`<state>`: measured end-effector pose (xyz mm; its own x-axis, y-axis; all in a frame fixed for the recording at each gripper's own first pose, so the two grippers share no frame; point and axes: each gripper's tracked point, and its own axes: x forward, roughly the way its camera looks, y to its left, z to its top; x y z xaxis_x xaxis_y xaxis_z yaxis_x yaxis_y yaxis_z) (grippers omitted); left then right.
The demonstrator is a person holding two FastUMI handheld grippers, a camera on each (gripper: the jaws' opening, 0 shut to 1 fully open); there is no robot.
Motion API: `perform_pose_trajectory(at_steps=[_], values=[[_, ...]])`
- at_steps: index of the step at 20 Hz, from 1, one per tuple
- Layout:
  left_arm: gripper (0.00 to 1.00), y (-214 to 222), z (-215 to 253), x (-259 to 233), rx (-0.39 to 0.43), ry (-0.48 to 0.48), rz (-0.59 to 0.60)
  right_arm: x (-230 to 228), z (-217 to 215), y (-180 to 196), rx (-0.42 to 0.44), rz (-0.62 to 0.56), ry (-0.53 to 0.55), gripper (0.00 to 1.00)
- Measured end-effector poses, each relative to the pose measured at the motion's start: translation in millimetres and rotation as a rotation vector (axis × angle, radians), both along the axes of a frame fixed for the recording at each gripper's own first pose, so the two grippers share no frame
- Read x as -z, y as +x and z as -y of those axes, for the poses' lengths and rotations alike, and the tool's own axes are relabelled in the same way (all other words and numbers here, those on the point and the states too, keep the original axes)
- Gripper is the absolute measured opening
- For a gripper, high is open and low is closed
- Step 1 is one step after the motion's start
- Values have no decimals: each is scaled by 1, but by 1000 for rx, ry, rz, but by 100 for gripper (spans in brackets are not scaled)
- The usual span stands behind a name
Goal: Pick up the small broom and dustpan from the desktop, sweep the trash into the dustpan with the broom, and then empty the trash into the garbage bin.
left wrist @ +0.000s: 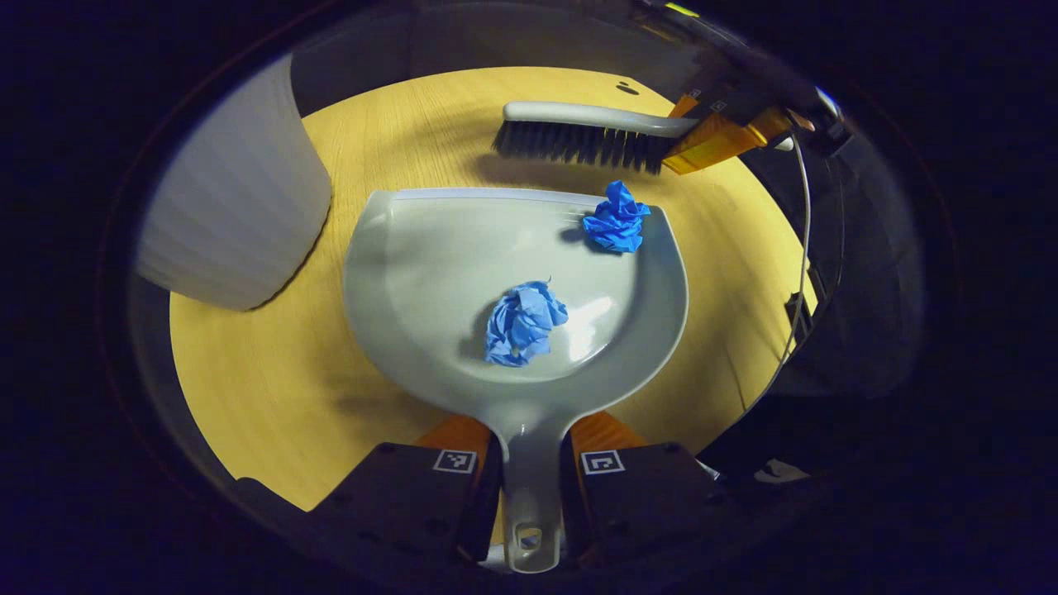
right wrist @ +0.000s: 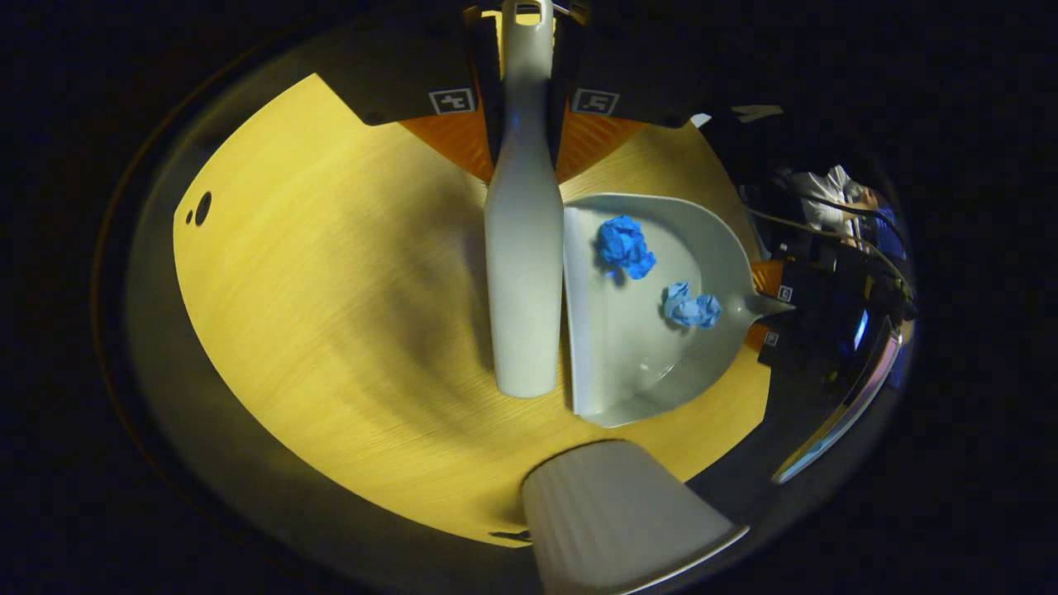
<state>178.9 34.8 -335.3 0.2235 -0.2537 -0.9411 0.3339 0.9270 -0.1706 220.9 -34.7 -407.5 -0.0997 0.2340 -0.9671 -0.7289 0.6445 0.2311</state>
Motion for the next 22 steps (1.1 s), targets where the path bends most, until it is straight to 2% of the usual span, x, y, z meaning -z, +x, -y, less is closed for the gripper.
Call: perform_pose_trajectory(at_steps=[2, 5, 8, 9, 10, 13, 14, 16, 17, 18, 22], values=[[30, 0, -4, -16, -9, -3, 31, 10, 11, 4, 75, 7, -3, 28], [30, -11, -9, -45, 8, 13, 75, 18, 21, -2, 143, 17, -3, 28], [30, -23, -21, -99, 22, 35, 97, 27, 29, -5, 198, 20, 14, 28], [30, -21, -23, -116, 24, 41, 112, 31, 34, -10, 216, 21, 24, 24], [29, -19, -24, -132, 4, 32, 120, 35, 39, -15, 238, 18, 37, 28], [30, 1, -42, -180, -119, -32, 157, 48, 52, -31, 345, 4, 87, 28], [29, 11, -59, -191, -142, -2, 175, 56, 58, -35, 375, -14, 101, 28], [30, 31, -100, -209, -176, 132, 207, 77, 68, -38, 410, -38, 109, 28], [29, 40, -117, -215, -199, 189, 209, 86, 70, -38, 421, -34, 97, 24], [30, 54, -130, -218, -216, 227, 212, 90, 70, -37, 431, -25, 96, 28], [29, 112, -174, -199, -269, 309, 189, 85, 68, -51, 484, -26, 151, 28]])
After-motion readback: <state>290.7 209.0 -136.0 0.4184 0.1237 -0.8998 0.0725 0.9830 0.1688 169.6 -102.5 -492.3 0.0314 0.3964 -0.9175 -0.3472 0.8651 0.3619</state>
